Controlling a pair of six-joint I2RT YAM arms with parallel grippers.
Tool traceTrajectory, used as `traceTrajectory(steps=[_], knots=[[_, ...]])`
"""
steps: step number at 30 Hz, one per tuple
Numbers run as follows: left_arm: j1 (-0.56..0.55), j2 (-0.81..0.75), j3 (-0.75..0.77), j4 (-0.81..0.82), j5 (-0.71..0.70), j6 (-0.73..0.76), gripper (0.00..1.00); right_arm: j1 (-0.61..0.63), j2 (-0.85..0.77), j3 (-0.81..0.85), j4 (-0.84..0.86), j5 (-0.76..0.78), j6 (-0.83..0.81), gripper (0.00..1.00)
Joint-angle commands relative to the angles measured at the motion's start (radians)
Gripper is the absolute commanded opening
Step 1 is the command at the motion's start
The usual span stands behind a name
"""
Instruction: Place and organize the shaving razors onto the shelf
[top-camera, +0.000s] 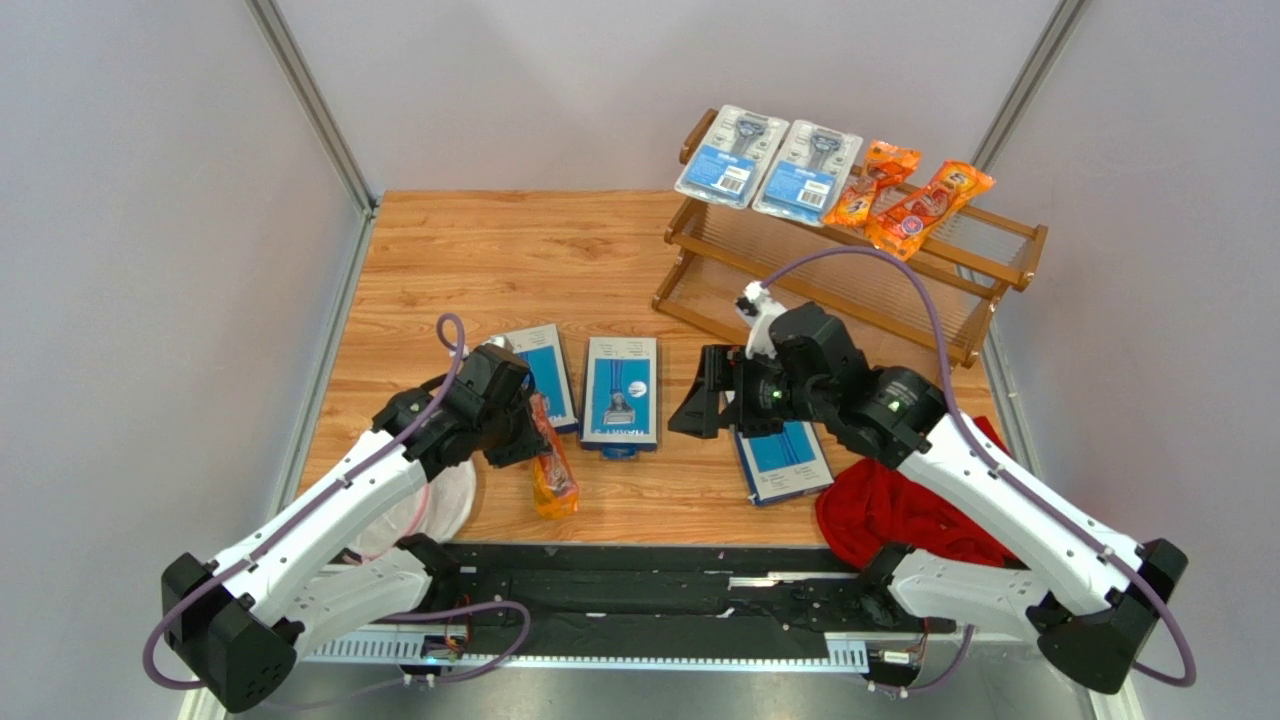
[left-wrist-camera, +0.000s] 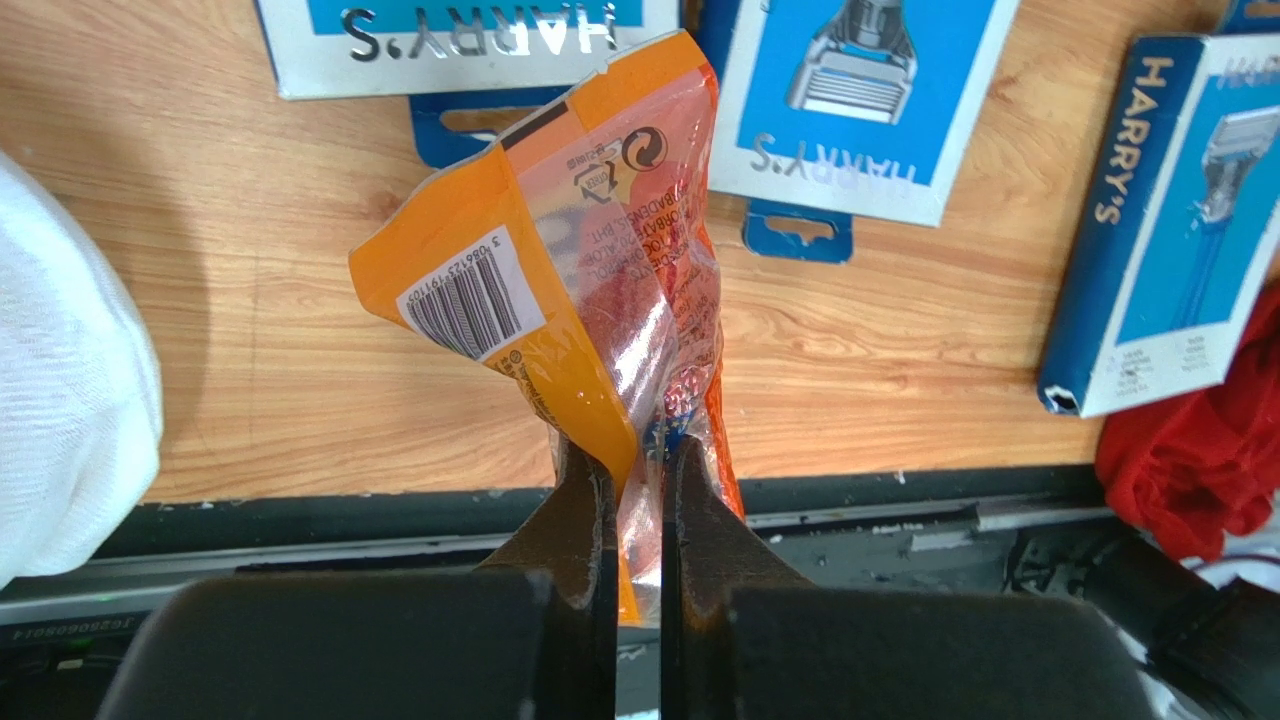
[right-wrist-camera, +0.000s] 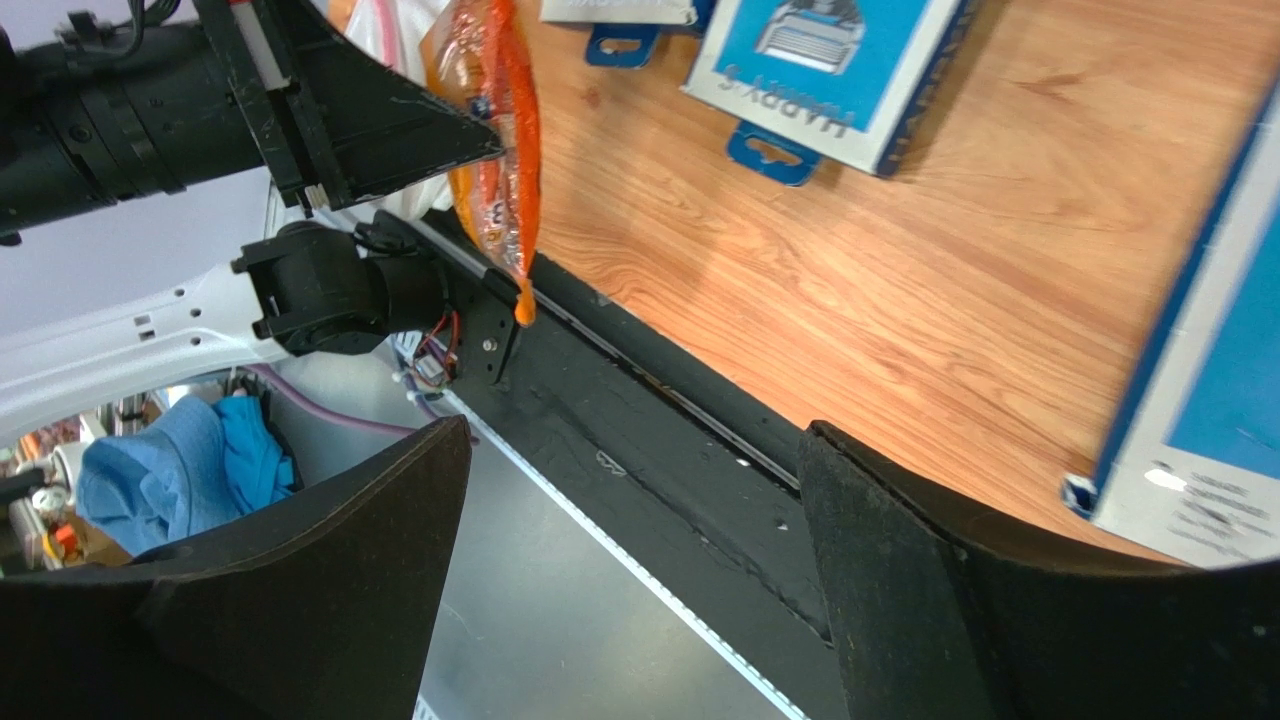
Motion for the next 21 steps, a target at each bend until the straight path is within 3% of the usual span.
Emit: traceTrajectory(steps=[1, 16, 21], knots=[[0.001, -0.01, 0.06, 0.015, 0.068, 0.024, 0.0, 0.066, 0.044, -0.034, 0.176, 0.003, 0.055, 0.84], [-0.014, -0.011, 0.132, 0.021, 0.113, 0.029, 0.0, 0.264, 0.301, -0.007, 0.432, 0.004, 0.155, 0.79], [-0.014, -0.022, 0.137, 0.019, 0.128, 0.029, 0.0, 0.296, 0.393, 0.042, 0.466, -0.001, 0.164, 0.7]])
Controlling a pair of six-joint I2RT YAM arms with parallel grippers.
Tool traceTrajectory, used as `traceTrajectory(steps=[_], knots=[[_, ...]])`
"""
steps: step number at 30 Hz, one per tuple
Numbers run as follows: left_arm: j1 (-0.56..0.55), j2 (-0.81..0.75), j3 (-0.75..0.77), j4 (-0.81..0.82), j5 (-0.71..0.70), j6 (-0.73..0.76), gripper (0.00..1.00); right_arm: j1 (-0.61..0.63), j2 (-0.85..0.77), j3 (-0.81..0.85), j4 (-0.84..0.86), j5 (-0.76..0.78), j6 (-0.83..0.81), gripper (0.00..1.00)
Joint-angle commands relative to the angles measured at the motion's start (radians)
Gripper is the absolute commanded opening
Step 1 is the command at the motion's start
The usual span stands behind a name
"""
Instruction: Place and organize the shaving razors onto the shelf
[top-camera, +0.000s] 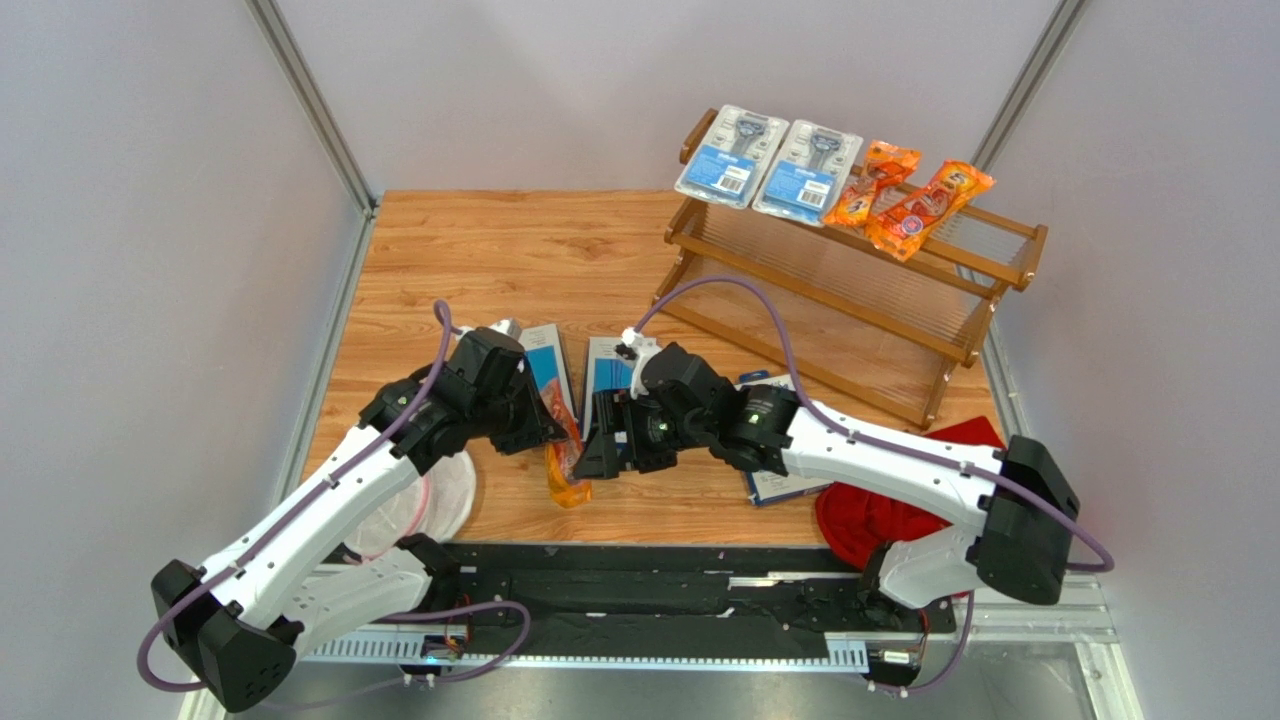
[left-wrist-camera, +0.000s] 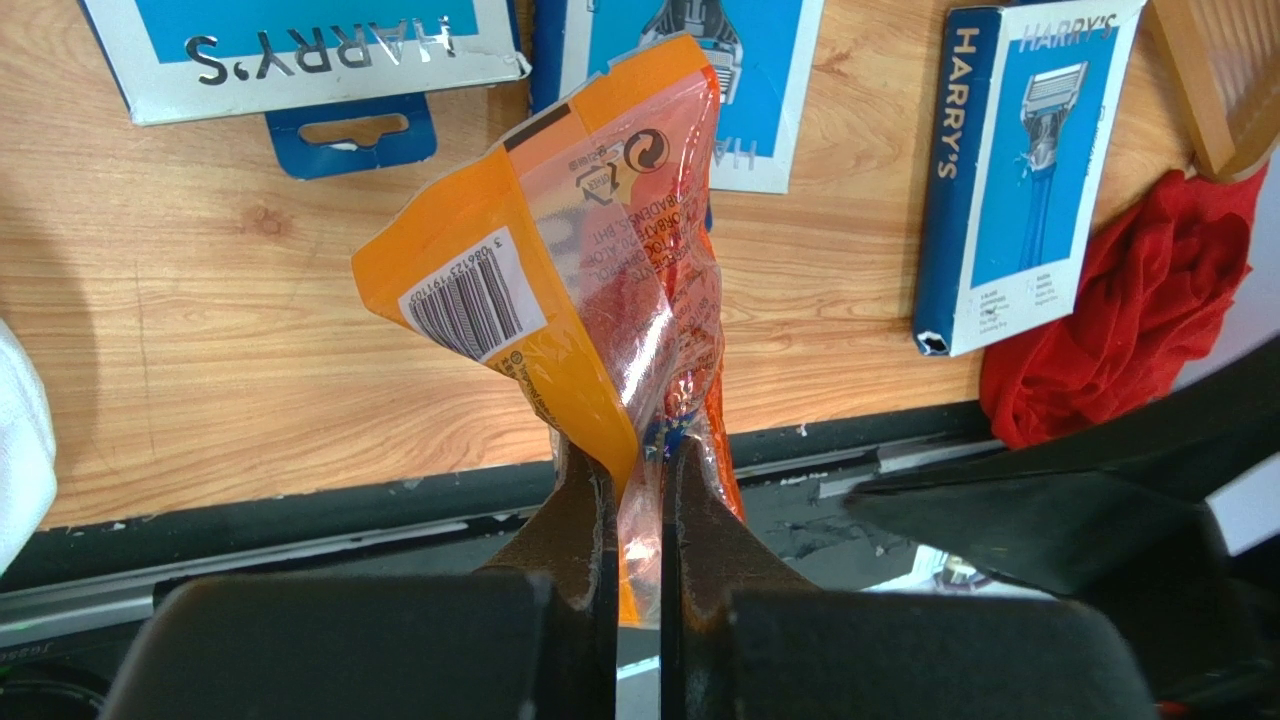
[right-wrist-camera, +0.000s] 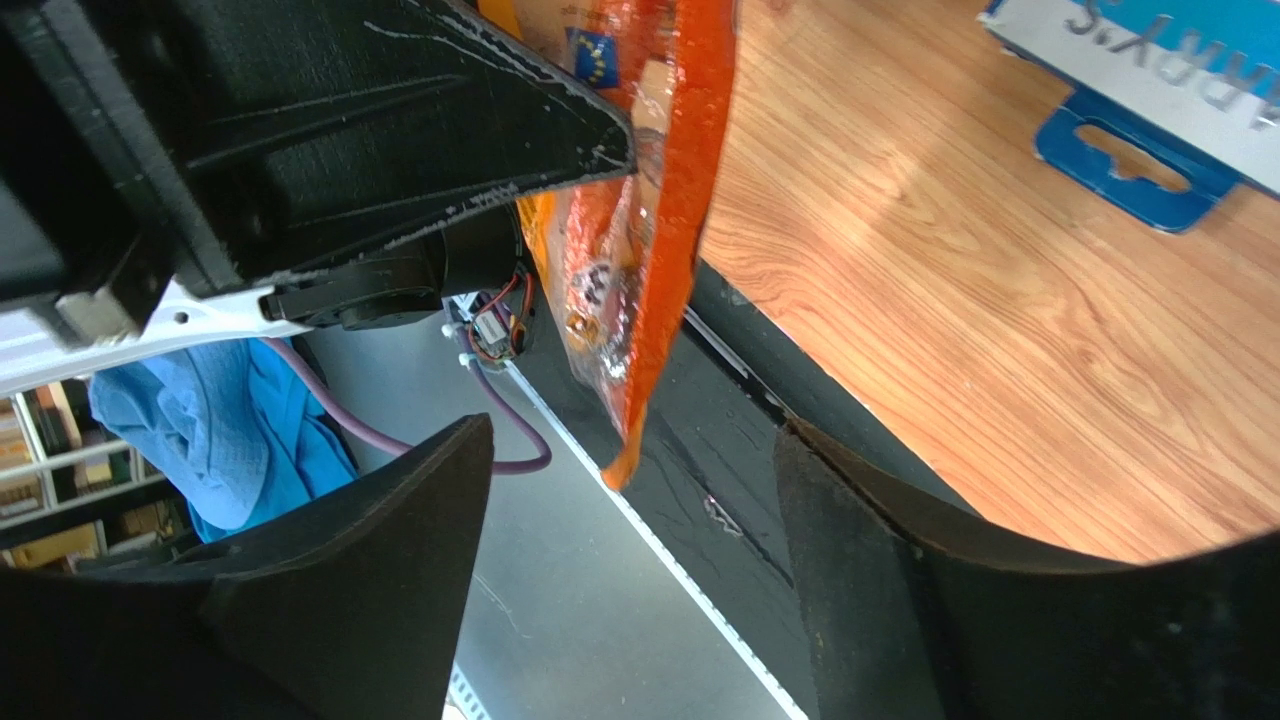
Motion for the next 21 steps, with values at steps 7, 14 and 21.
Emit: traceTrajectory(steps=[7, 14, 21], knots=[[-0.006, -0.037, 0.054, 0.006, 0.023, 0.022, 0.0, 0.042, 0.136, 0.111, 0.142, -0.022, 0.051, 0.6], [-0.006, -0.039, 0.054, 0.002, 0.023, 0.023, 0.0, 0.051, 0.173, 0.137, 0.116, -0.021, 0.059, 0.16], [-0.006, -0.048, 0.045, 0.001, 0.015, 0.022, 0.0, 0.049, 0.163, 0.131, 0.088, -0.007, 0.06, 0.0]])
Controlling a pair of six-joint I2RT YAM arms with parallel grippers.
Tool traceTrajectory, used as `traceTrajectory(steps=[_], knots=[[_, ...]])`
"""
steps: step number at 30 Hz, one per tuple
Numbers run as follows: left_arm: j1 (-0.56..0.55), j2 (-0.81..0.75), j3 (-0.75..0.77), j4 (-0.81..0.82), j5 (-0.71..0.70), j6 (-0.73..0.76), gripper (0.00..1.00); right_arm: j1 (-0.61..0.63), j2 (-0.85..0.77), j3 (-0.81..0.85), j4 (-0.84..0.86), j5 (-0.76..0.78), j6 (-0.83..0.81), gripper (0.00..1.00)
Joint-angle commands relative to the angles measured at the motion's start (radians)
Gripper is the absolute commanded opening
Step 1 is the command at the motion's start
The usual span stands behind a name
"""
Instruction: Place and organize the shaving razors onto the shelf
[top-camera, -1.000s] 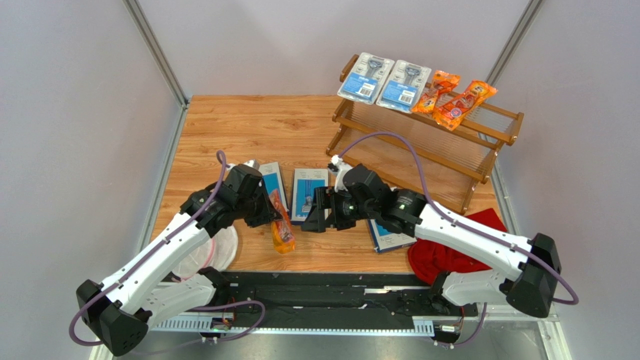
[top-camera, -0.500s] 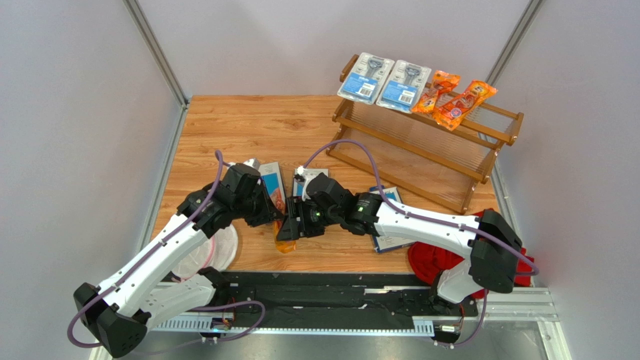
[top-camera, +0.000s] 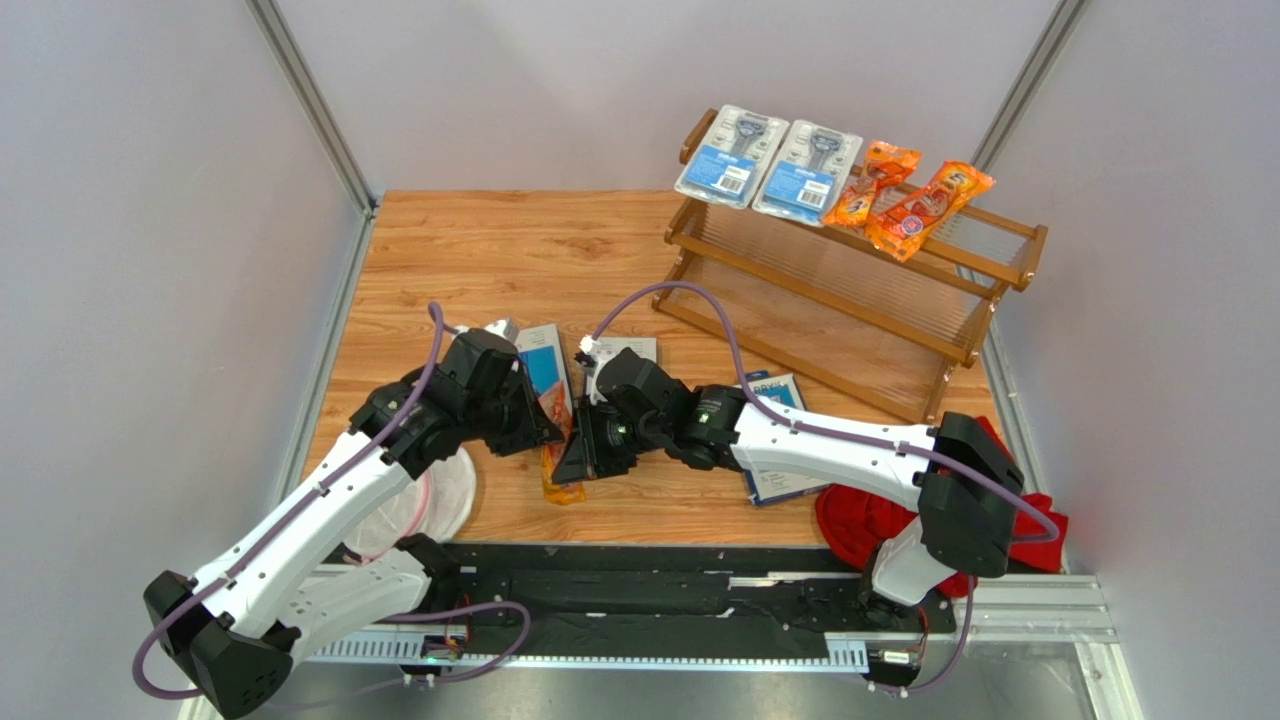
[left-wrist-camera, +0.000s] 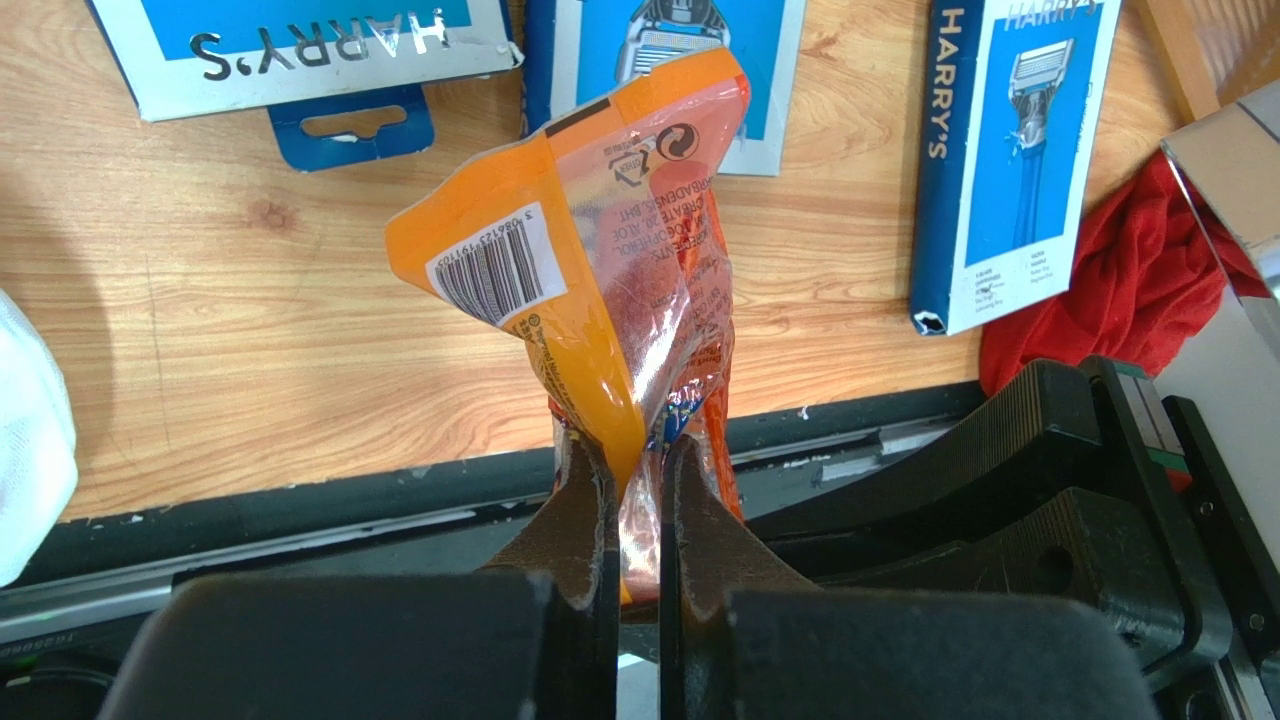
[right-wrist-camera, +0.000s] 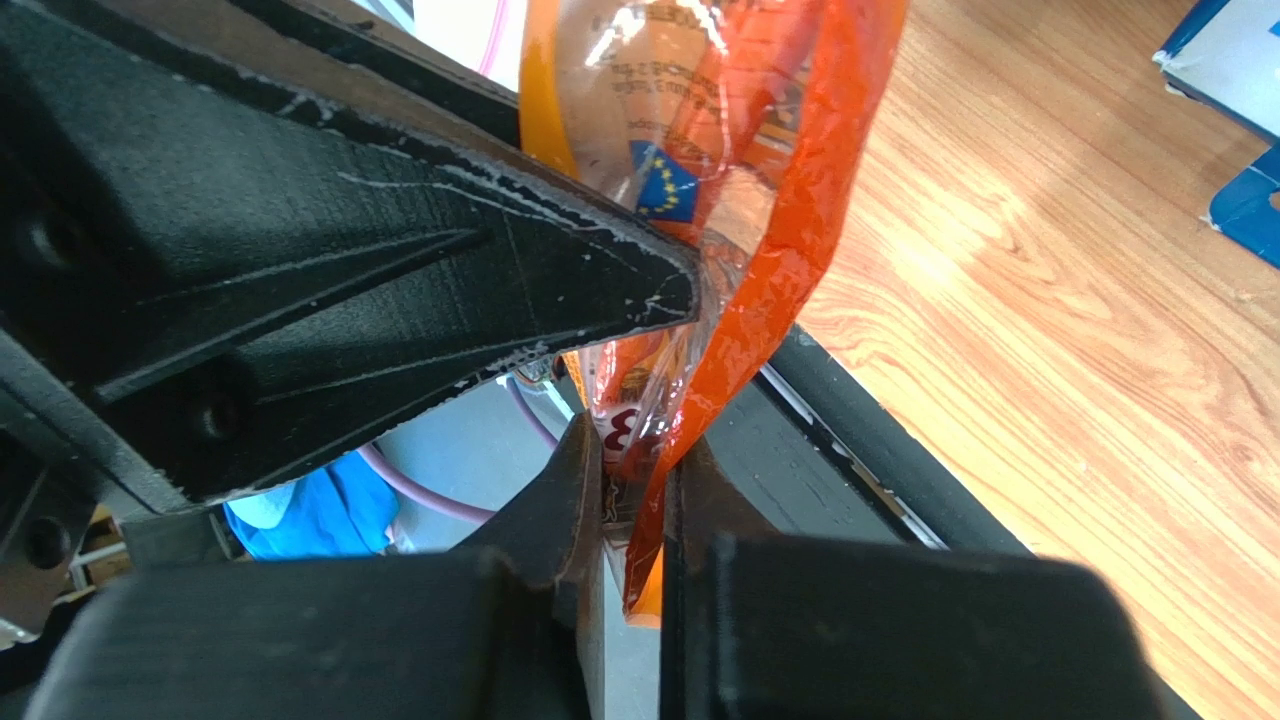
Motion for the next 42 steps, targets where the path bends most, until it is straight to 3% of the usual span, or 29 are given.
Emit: traceTrajectory(steps=[1, 4, 9, 21, 35, 42], knots=[[-0.006, -0.022, 0.03, 0.028, 0.008, -0.001, 0.0, 0.005, -0.011, 0.034, 0.015, 0.018, 0.007, 0.0], [-0.006, -0.026, 0.027, 0.028, 0.01, -0.001, 0.11, 0.003, -0.014, 0.034, 0.007, 0.022, 0.004, 0.0], [-0.006, -0.035, 0.024, 0.023, 0.01, 0.008, 0.42, 0.005, -0.02, 0.03, -0.005, 0.028, -0.001, 0.0], [-0.004, -0.086, 0.039, -0.07, -0.081, 0.02, 0.75, 0.005, -0.043, 0.014, -0.053, 0.064, -0.016, 0.0], [-0.006, -0.083, 0.027, -0.123, -0.119, 0.059, 0.87, -0.006, -0.089, 0.045, -0.145, 0.111, -0.066, 0.0], [-0.004, -0.137, -0.038, -0.097, -0.104, 0.049, 0.88, -0.057, -0.149, 0.099, -0.254, 0.13, -0.125, 0.0]])
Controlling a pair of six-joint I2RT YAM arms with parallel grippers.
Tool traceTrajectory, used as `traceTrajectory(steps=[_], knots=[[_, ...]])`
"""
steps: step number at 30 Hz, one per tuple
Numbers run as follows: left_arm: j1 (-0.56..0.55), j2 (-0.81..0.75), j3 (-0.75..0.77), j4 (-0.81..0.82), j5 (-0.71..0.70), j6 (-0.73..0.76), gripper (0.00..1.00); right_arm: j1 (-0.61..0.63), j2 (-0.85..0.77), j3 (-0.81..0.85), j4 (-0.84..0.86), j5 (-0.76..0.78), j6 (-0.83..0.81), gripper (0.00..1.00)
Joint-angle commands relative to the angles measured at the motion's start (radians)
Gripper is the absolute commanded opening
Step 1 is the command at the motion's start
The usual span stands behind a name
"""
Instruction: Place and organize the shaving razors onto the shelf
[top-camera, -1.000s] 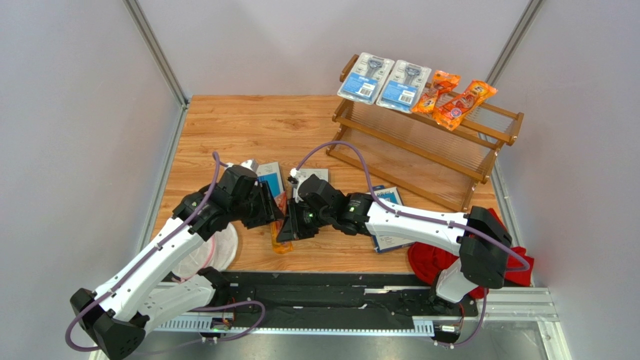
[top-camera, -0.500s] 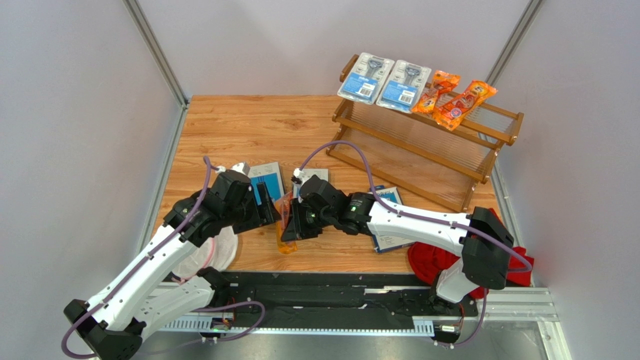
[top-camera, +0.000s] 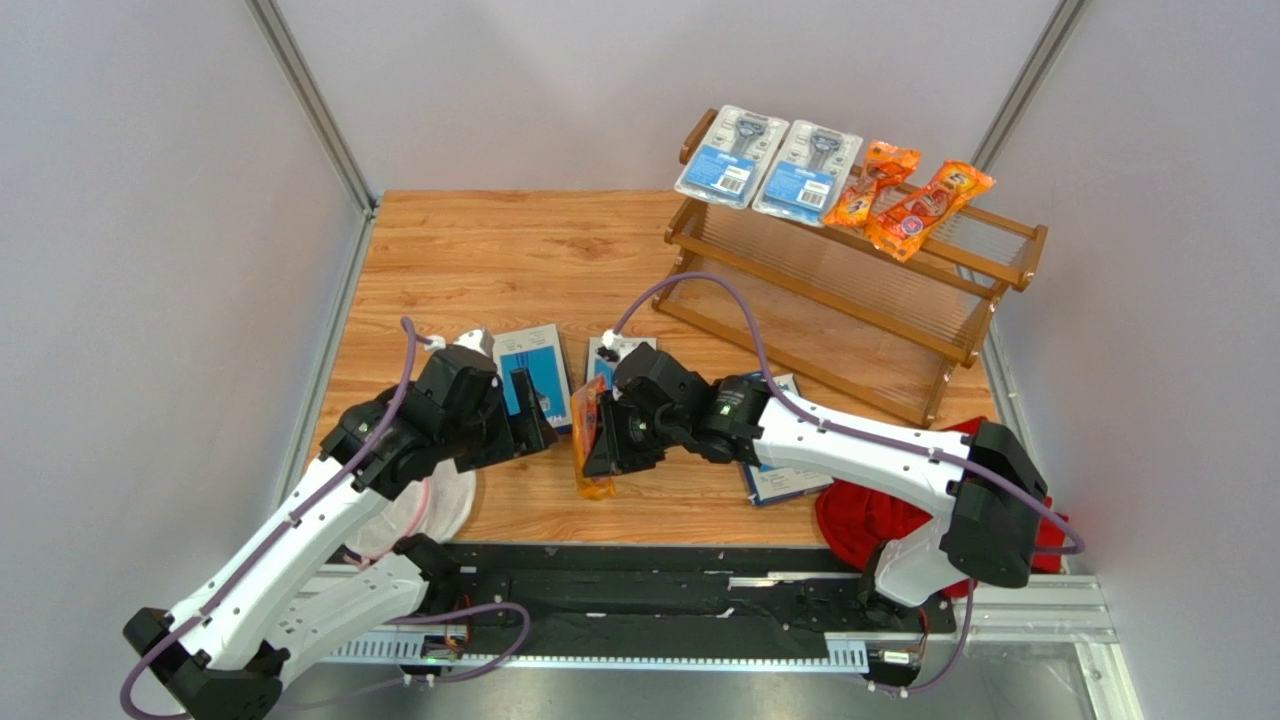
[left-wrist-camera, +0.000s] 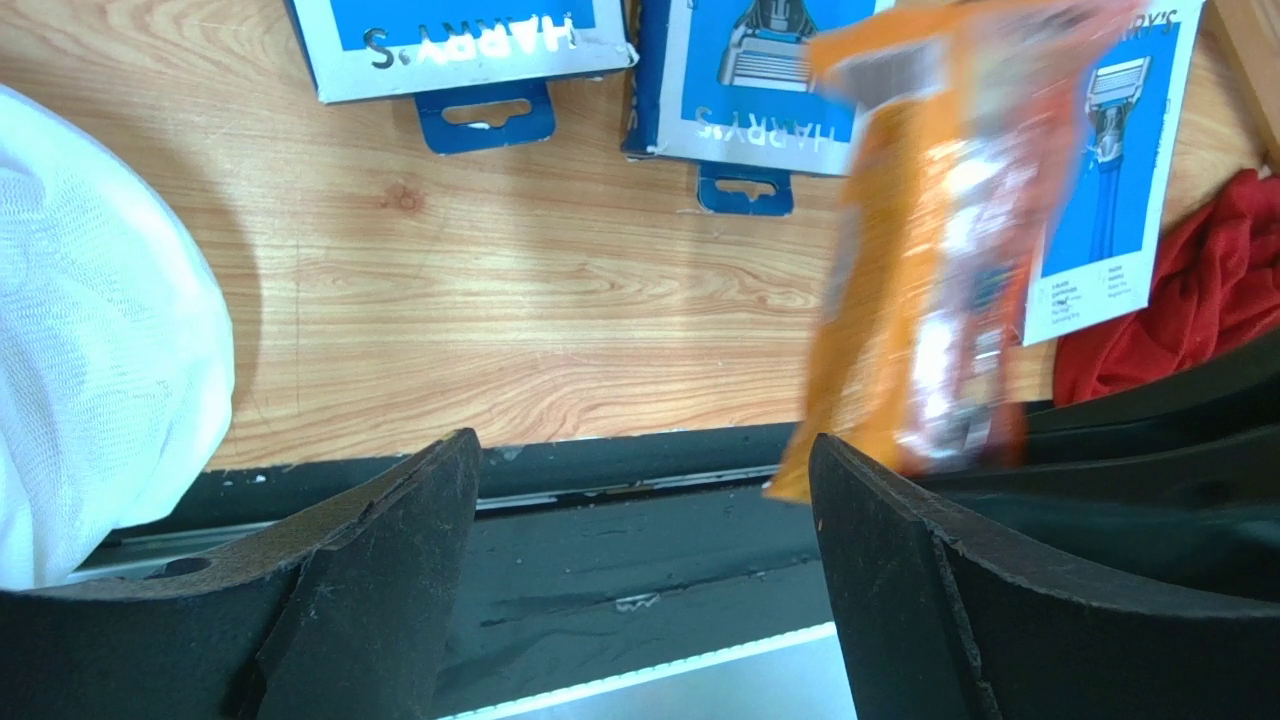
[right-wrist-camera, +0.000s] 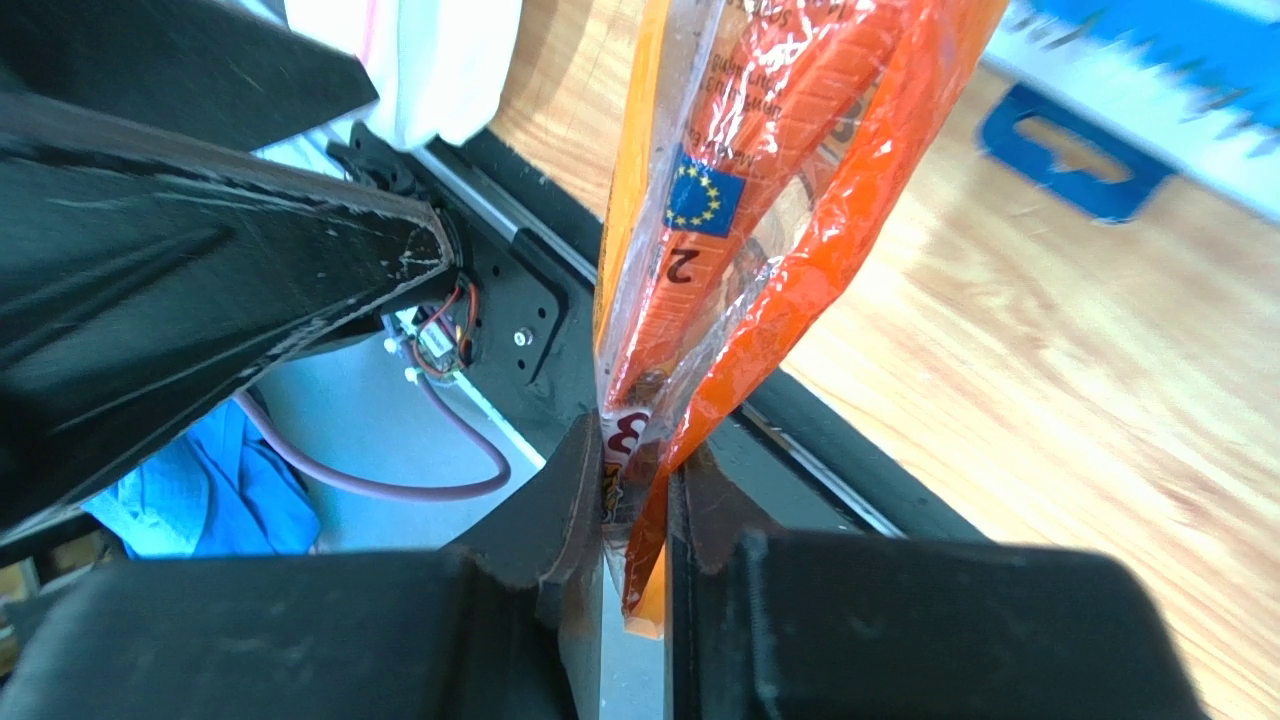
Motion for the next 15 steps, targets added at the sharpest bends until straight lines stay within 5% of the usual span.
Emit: traceTrajectory(steps=[1, 15], knots=[[-0.004, -0.03, -0.04, 0.027, 0.009, 0.011, 0.88, -0.044, -0.082, 0.095, -0.061, 0.039, -0.063, 0.0], [-0.006, 0.019, -0.212, 0.147, 0.122, 0.011, 0.89, -0.236, -0.168, 0.335, -0.245, -0.028, -0.178, 0.0]])
